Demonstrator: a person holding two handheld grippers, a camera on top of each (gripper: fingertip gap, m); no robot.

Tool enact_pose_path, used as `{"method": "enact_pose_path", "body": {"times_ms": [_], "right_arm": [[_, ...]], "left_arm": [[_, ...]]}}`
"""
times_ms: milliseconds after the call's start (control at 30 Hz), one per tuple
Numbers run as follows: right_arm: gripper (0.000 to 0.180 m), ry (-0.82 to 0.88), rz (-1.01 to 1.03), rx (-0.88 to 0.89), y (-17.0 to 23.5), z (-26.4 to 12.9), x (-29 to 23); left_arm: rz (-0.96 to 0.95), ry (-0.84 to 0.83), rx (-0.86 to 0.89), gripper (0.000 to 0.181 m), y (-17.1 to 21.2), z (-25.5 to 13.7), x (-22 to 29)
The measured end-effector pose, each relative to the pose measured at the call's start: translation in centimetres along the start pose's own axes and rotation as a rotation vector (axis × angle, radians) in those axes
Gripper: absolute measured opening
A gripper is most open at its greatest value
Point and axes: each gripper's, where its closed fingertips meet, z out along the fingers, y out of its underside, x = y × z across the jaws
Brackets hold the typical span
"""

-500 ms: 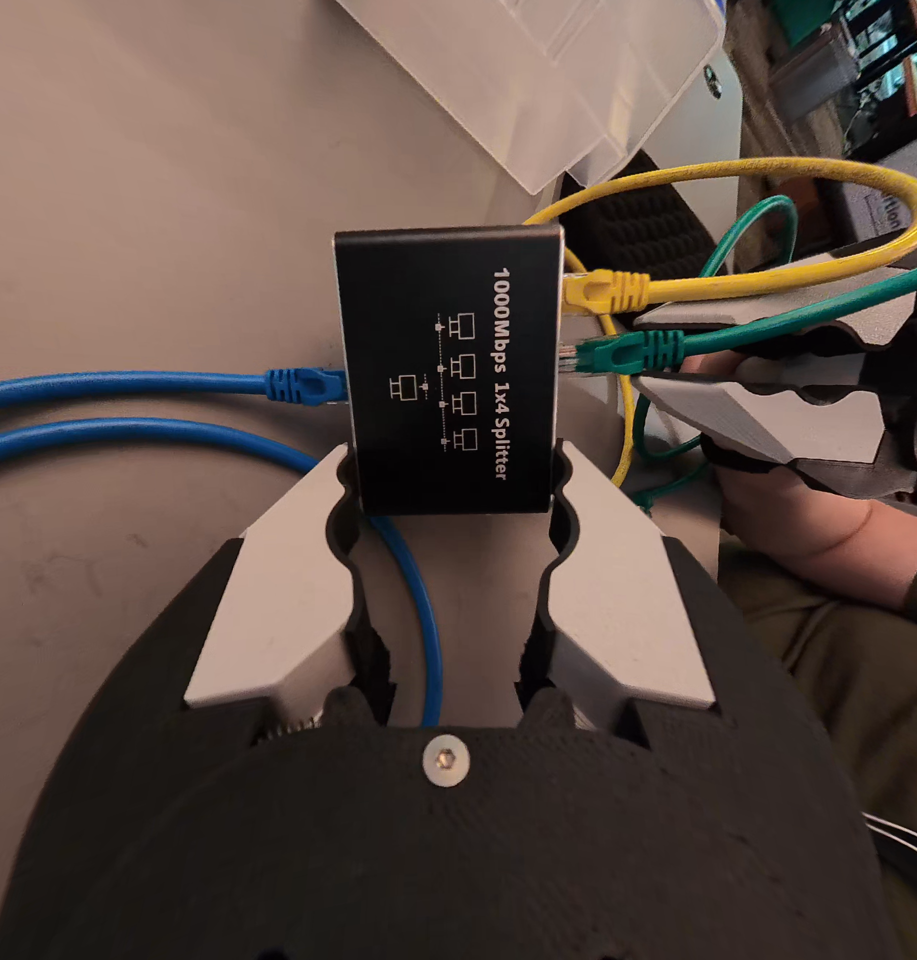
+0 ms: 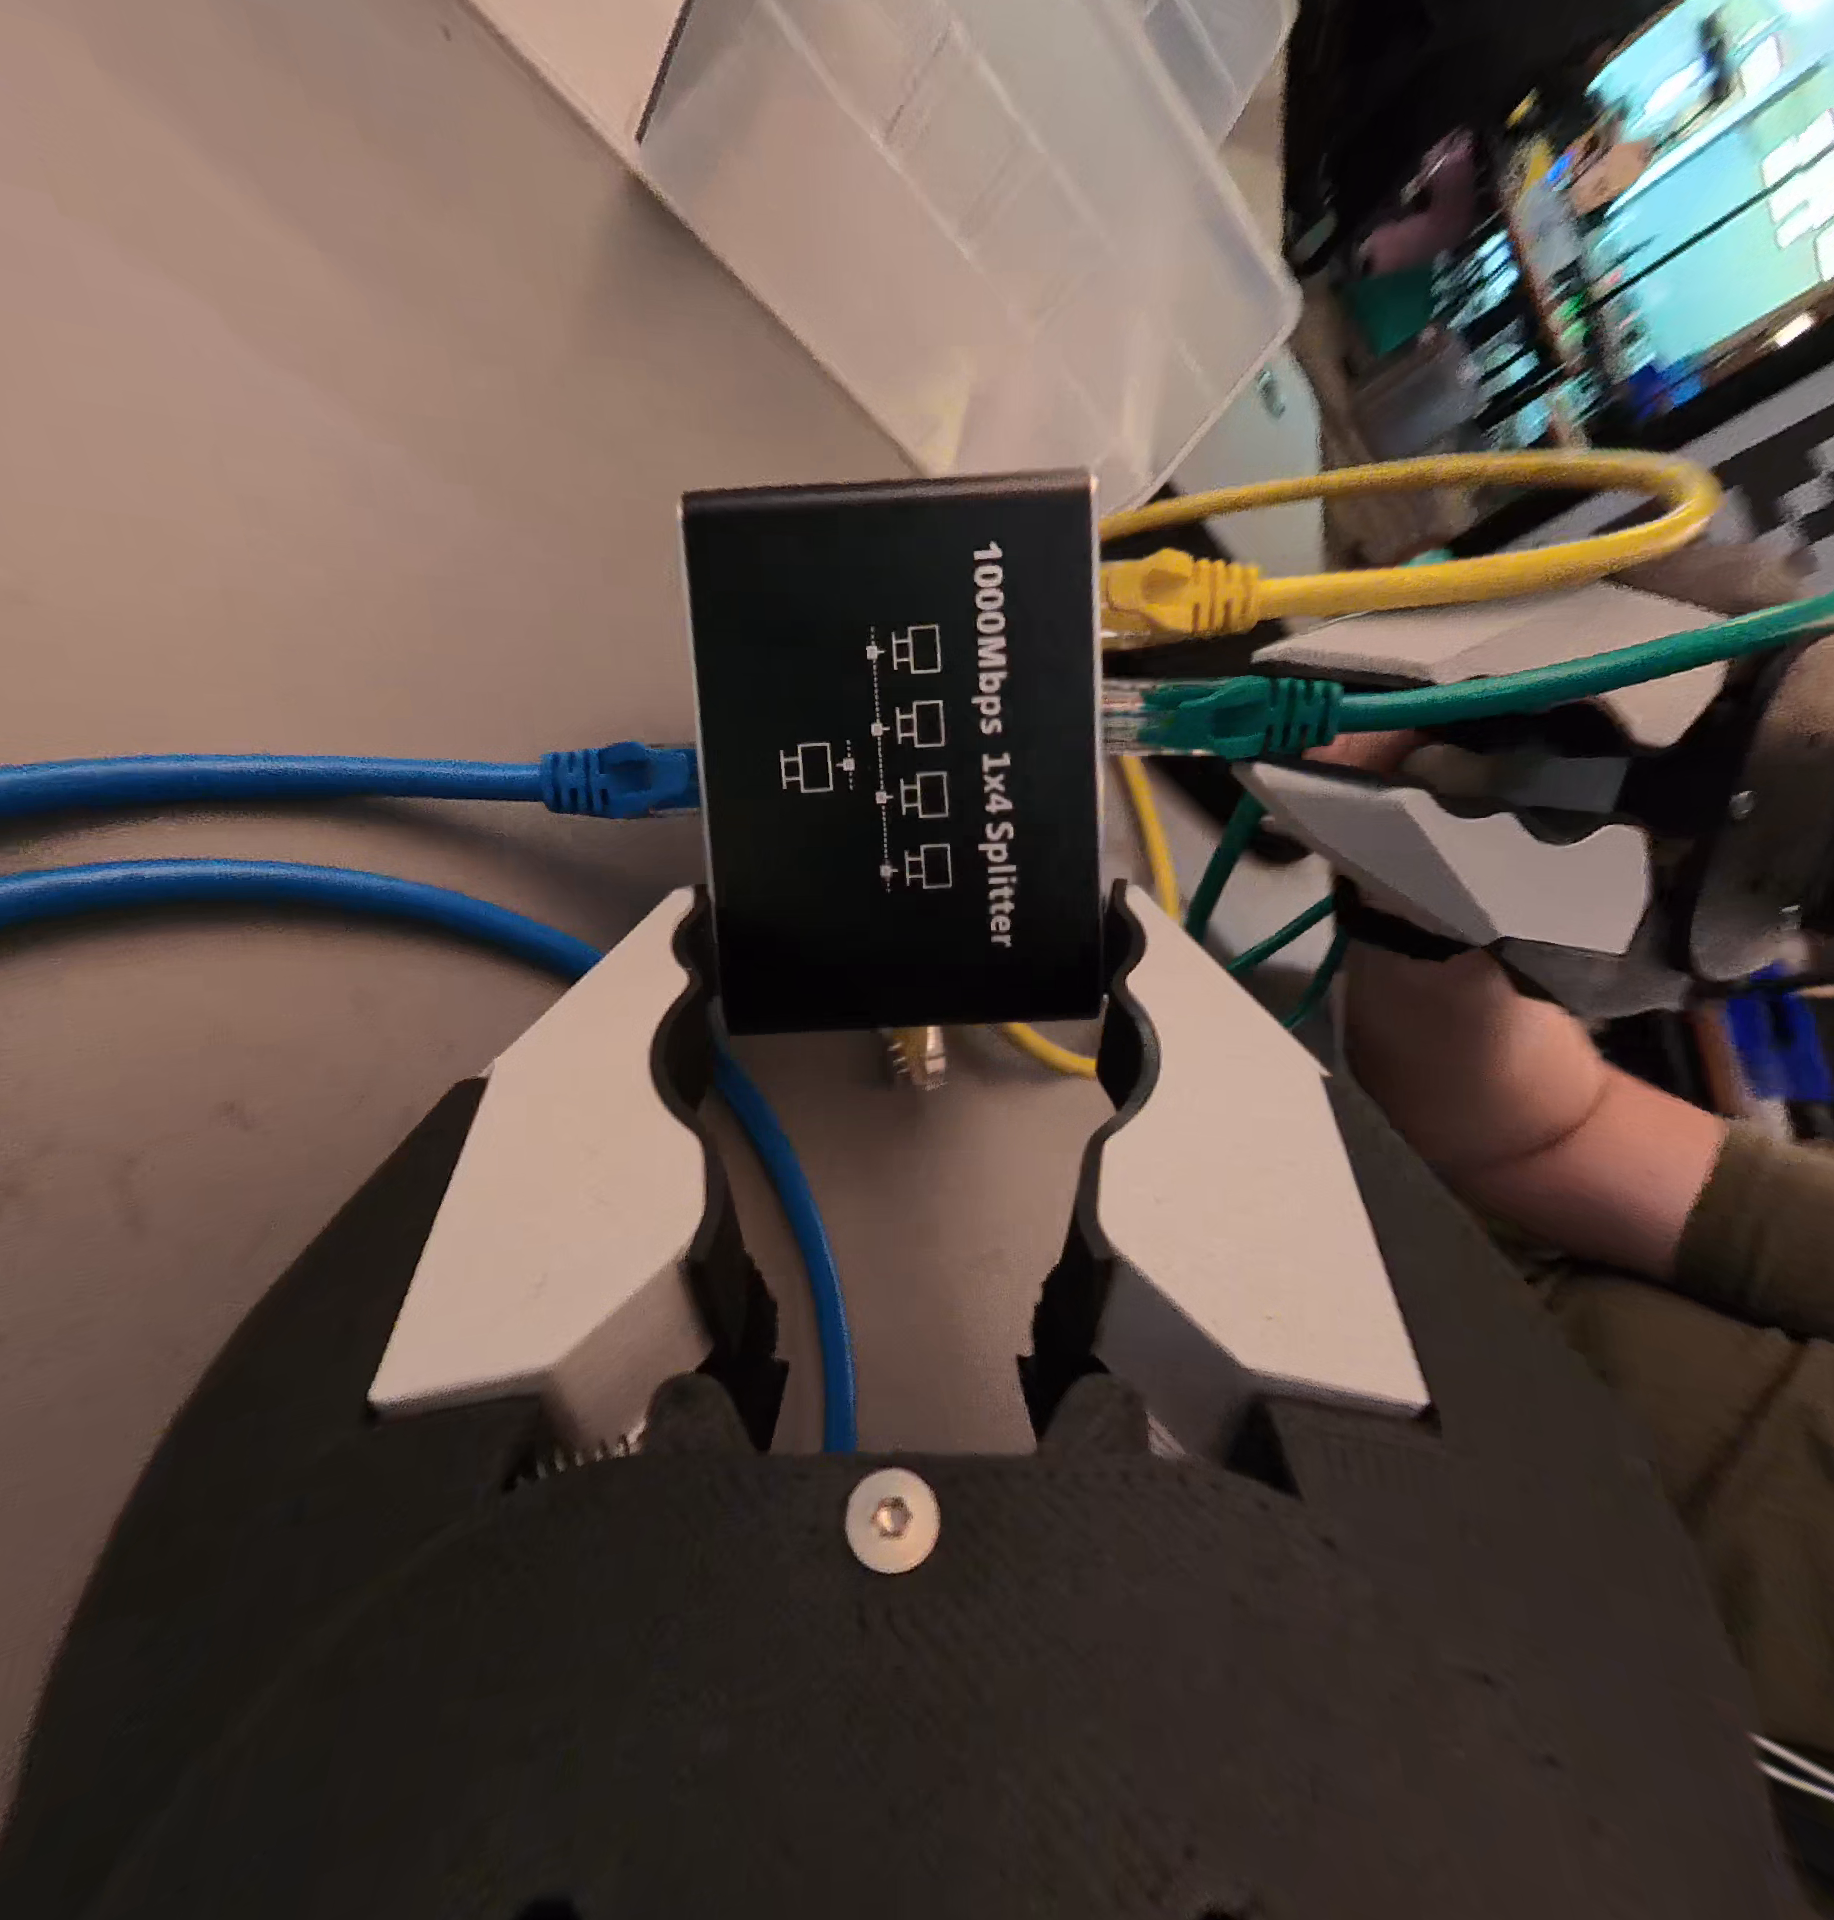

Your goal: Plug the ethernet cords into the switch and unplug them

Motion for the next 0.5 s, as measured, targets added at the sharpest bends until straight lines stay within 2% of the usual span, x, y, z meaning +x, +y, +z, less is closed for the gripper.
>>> {"method": "enact_pose_path", "body": {"times_ms": [133,300,433,500], "right_arm": [[0.011,0.017,0.019,0.019,-1.3,-0.6,0.9],[0.011,0.007,0.023,0.074,-3.3,-1.7,0.7],[0.011,-0.051,0.071,0.163,-5.9,-3.6,-0.2],[0.011,-0.104,0.102,0.147,-6.1,-4.3,-0.8]], "left_arm": [[-0.107,0.152,0.100,0.073,-1.5,-0.9,1.4],[-0.202,0.277,0.140,0.073,-1.9,-0.9,2.6],[-0.279,0.361,0.173,0.073,-2.3,-1.2,3.3],[-0.309,0.395,0.186,0.073,-2.5,-1.4,3.5]]}}
